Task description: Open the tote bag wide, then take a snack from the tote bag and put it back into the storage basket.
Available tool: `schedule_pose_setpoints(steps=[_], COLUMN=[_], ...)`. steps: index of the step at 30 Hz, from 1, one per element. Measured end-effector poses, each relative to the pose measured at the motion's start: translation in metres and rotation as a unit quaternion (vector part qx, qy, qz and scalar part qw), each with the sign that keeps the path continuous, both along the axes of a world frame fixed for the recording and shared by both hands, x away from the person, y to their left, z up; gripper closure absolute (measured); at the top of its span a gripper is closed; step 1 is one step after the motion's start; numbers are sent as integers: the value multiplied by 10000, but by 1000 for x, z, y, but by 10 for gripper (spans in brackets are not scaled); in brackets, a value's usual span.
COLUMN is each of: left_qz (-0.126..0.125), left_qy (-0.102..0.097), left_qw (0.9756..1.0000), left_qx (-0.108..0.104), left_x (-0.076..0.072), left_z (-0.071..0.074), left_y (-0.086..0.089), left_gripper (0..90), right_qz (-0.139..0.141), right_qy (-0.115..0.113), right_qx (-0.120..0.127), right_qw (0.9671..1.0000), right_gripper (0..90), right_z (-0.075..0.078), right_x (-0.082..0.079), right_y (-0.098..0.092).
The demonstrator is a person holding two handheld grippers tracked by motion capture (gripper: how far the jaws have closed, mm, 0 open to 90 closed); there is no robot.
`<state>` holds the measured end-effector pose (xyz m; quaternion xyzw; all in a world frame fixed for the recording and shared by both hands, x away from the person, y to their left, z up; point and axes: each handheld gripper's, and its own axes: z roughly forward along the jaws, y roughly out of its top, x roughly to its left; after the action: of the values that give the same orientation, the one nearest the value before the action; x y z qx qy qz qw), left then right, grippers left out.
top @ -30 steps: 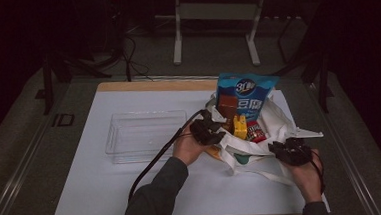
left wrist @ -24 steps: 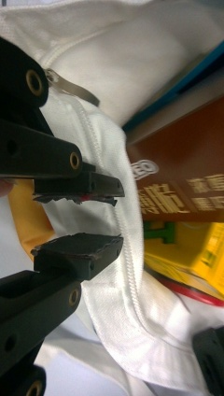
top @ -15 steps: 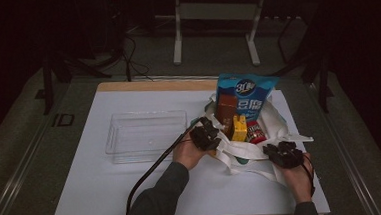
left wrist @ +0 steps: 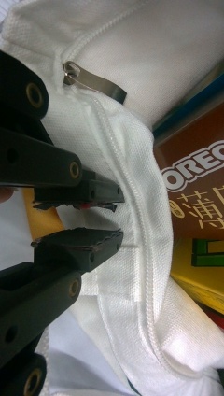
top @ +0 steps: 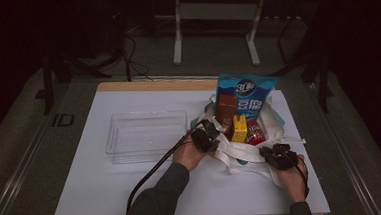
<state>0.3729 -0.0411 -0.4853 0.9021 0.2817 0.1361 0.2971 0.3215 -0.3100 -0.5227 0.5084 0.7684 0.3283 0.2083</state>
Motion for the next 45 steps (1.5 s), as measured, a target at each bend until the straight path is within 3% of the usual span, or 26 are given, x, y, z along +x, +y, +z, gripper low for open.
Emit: schedule_pose_setpoints(steps=[6, 9, 15, 24, 28, 32, 36, 40, 45], left_qz=[-92, -175, -72, -149, -119, -38, -7, -161, -285], left_qy=[126, 14, -213, -509, -638, -636, -578, -517, -415], left_qw=[9988, 9983, 9969, 9957, 9958, 9968, 9972, 9984, 9986], left_qx=[-462, -549, -750, -765, -642, -490, -465, -151, -183], left_x=[-1, -2, 4, 13, 19, 28, 33, 33, 30], left_z=[14, 25, 46, 70, 75, 72, 67, 56, 54], left_y=[13, 20, 42, 52, 50, 43, 37, 22, 20], left_gripper=[725, 697, 686, 675, 691, 728, 744, 749, 774], right_qz=[9, 3, -29, -53, -39, -48, -48, -59, -63], right_qy=[-67, -102, -184, -214, -275, -285, -304, -324, -332], right_qx=[109, 136, 98, 63, 44, 86, 95, 120, 120], right_qw=[9999, 9999, 9998, 9997, 9996, 9995, 9995, 9994, 9994], right_gripper=[811, 818, 828, 830, 830, 830, 830, 830, 830], right_z=[-4, -6, -8, -8, -9, -10, -10, -11, -11], right_x=[-1, -2, -4, -5, -6, -6, -7, -7, -7], right_y=[-2, -2, 0, 1, 2, 1, 1, 0, 0])
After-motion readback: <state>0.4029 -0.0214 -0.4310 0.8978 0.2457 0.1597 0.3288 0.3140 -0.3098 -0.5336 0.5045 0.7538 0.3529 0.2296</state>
